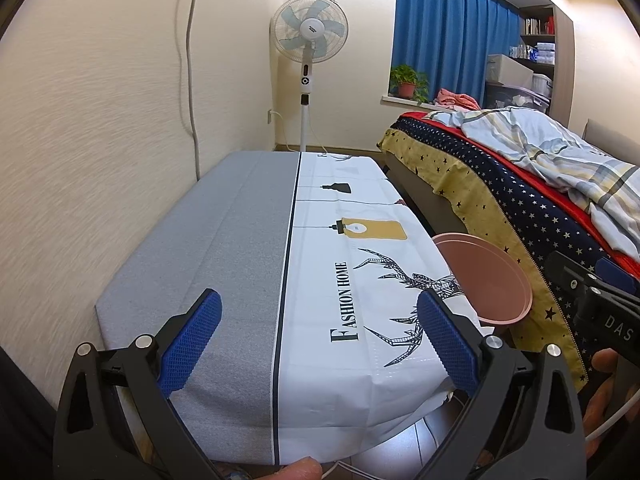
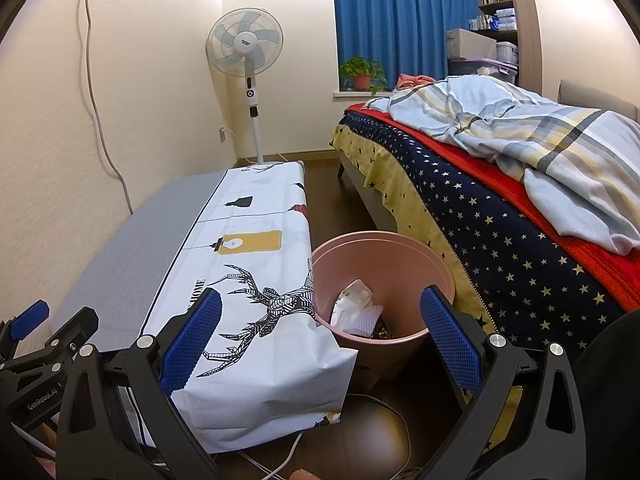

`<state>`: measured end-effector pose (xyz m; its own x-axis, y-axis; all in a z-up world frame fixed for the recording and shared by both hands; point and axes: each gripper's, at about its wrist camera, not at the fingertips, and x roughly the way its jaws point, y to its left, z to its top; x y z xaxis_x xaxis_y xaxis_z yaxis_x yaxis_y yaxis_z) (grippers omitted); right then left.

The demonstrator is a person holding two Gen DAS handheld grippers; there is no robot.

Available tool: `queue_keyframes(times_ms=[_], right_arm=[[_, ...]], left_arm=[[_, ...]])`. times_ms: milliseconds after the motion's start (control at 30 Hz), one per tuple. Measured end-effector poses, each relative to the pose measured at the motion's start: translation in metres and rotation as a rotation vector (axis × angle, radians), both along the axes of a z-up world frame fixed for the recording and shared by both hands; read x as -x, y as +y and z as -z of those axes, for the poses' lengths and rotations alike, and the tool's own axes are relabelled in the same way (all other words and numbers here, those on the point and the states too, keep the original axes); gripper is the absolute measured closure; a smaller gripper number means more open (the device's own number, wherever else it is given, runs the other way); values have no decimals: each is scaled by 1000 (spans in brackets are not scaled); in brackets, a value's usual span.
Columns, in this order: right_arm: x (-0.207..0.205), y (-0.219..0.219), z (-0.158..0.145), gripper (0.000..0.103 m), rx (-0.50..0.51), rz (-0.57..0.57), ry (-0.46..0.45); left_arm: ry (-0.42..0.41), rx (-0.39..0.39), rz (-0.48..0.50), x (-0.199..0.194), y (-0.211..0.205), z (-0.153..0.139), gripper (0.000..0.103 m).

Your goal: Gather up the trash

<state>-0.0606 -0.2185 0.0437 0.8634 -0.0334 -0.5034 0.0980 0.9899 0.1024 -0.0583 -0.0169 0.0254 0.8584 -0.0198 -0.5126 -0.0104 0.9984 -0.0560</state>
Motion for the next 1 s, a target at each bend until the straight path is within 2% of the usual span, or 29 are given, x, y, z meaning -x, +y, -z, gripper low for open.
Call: queue_keyframes(times_ms=[1000], right_arm=[[1,1,-2,5,2,0,0]], left_arm=[[0,-11,1,0,-4,-1,8]])
